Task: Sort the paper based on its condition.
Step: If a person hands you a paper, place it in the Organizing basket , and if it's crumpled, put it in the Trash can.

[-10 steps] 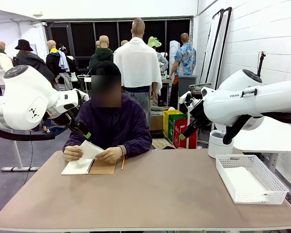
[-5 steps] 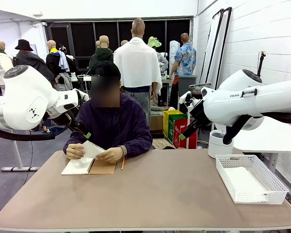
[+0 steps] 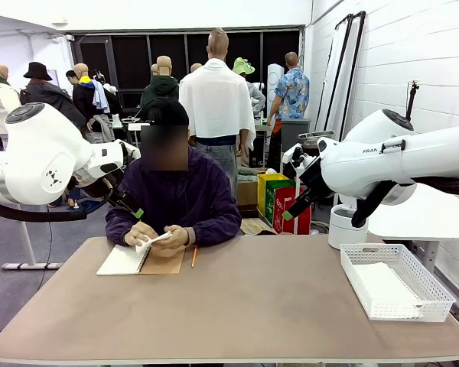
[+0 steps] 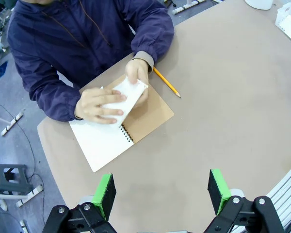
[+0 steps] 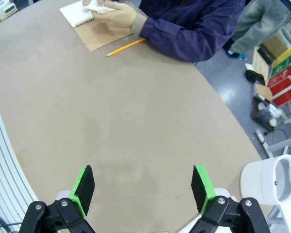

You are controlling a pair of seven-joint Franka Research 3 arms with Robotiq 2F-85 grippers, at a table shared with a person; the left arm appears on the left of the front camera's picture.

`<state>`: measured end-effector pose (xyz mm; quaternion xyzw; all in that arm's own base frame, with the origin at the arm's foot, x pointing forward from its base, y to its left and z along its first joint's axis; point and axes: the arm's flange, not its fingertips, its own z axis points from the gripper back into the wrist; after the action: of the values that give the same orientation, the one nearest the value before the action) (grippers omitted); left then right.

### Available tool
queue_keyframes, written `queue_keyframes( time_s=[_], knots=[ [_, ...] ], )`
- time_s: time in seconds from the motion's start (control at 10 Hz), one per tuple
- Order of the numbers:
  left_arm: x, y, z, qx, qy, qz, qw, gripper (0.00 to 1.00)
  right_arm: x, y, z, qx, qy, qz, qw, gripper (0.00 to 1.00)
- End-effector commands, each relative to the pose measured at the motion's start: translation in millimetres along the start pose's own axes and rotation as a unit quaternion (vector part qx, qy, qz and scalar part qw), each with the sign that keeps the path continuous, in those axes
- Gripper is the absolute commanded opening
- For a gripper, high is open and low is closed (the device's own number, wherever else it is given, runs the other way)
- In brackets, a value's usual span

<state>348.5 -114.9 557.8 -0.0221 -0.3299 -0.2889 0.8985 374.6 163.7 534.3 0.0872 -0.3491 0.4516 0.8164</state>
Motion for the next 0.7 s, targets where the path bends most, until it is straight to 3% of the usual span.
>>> queue_keyframes(
  time_s=[0.0,0.6],
  knots=[
    [0.8,1.4,-0.4,-0.001,-0.002,0.001,1.0,1.0,-0.6,0.4,-1.2,-0.003,-0.002,0.001,1.0,1.0],
    [0.8,1.4,-0.4,-0.001,-0.002,0.001,1.0,1.0,-0.6,0.4,-1.2,-0.003,-0.002,0.001,1.0,1.0]
  ],
)
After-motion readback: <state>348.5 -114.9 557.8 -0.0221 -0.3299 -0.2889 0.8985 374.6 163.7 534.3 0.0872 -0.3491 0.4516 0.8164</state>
